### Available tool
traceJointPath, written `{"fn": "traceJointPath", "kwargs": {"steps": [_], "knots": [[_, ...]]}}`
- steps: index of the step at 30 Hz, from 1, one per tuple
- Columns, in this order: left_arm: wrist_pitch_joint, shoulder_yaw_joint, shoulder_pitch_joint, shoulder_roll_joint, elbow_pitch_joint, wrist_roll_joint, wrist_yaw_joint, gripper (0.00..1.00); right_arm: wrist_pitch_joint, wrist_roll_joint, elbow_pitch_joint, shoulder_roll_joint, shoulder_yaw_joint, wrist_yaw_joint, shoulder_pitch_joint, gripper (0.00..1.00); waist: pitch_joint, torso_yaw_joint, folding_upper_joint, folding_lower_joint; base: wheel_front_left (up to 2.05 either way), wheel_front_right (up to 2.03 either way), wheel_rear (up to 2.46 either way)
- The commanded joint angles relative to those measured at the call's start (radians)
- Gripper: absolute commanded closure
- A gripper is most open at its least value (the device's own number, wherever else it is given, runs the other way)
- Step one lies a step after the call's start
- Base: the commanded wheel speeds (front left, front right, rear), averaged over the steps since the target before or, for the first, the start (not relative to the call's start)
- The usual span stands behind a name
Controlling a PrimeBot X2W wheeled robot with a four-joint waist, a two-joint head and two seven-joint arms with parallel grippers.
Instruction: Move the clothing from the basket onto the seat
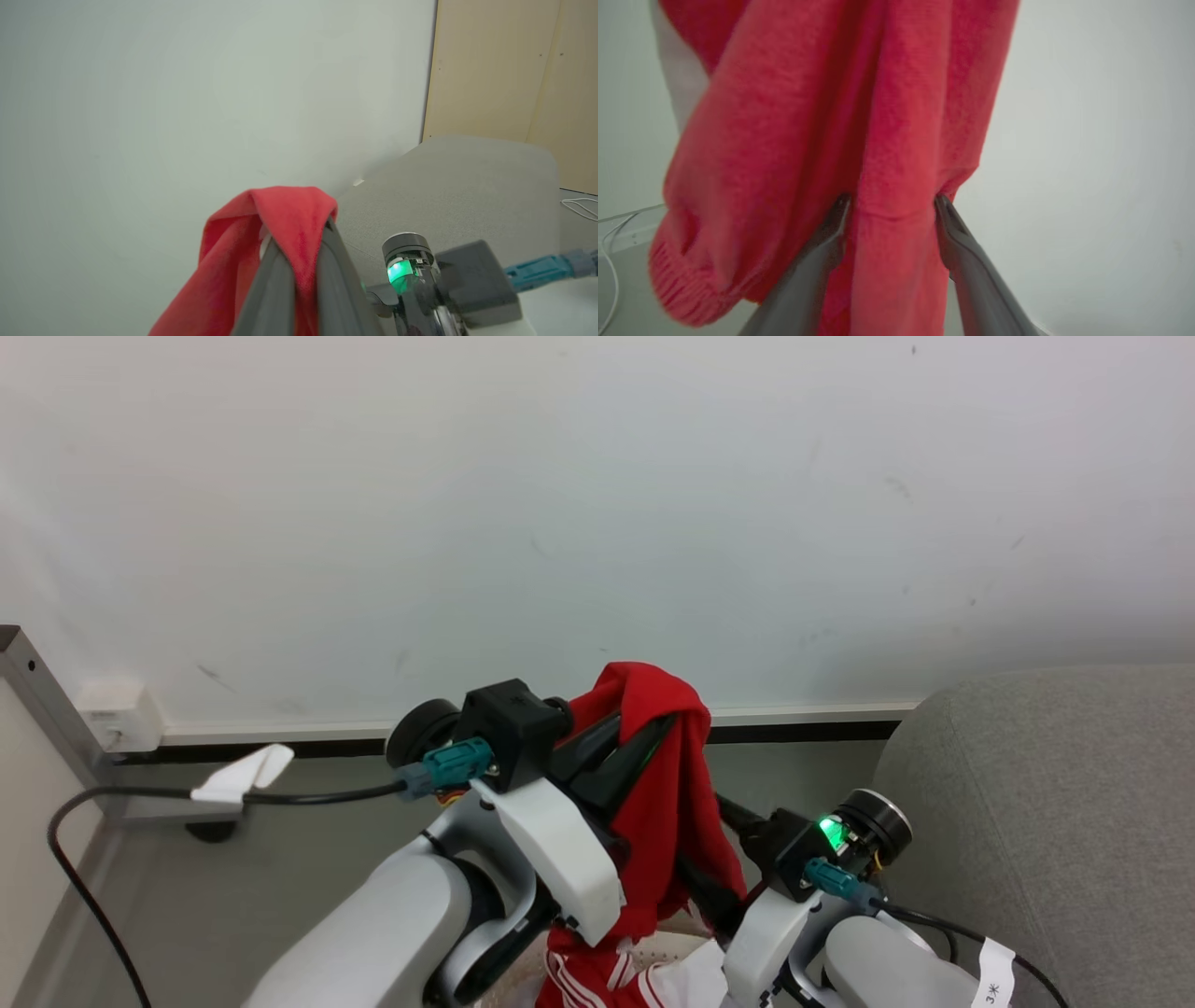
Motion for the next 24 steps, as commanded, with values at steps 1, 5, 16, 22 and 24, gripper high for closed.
{"fn": "traceJointPath", "kwargs": {"steps": [1, 5, 16, 22, 24], "knots": [[-0.002, 0.001, -0.012, -0.002, 0.000, -0.009, -0.004, 1.00, 0.001, 0.027, 0.005, 0.007, 0.009, -0.002, -0.020, 1.00, -0.002, 0.005, 0.0000, -0.0001, 0.00, 0.00, 0.00], [-0.008, 0.005, -0.006, 0.005, 0.013, -0.013, 0.000, 1.00, 0.001, 0.087, -0.015, 0.011, 0.023, -0.002, -0.027, 1.00, -0.005, 0.007, 0.0000, -0.0001, 0.00, 0.00, 0.00], [-0.025, 0.018, 0.023, 0.034, 0.042, -0.012, 0.023, 1.00, 0.001, 0.130, -0.044, -0.013, -0.062, -0.002, 0.003, 1.00, -0.006, -0.015, 0.0000, -0.0001, 0.00, 0.00, 0.00], [-0.019, 0.023, 0.046, 0.042, 0.059, -0.019, 0.045, 0.00, 0.001, 0.136, -0.049, -0.022, -0.106, -0.002, 0.016, 1.00, -0.001, -0.028, 0.0000, -0.0001, 0.00, 0.00, 0.00], [-0.023, 0.021, 0.054, 0.045, 0.064, -0.020, 0.048, 0.00, 0.001, 0.132, -0.049, -0.027, -0.119, -0.002, 0.020, 1.00, 0.000, -0.030, 0.0000, -0.0001, 0.00, 0.00, 0.00]]}}
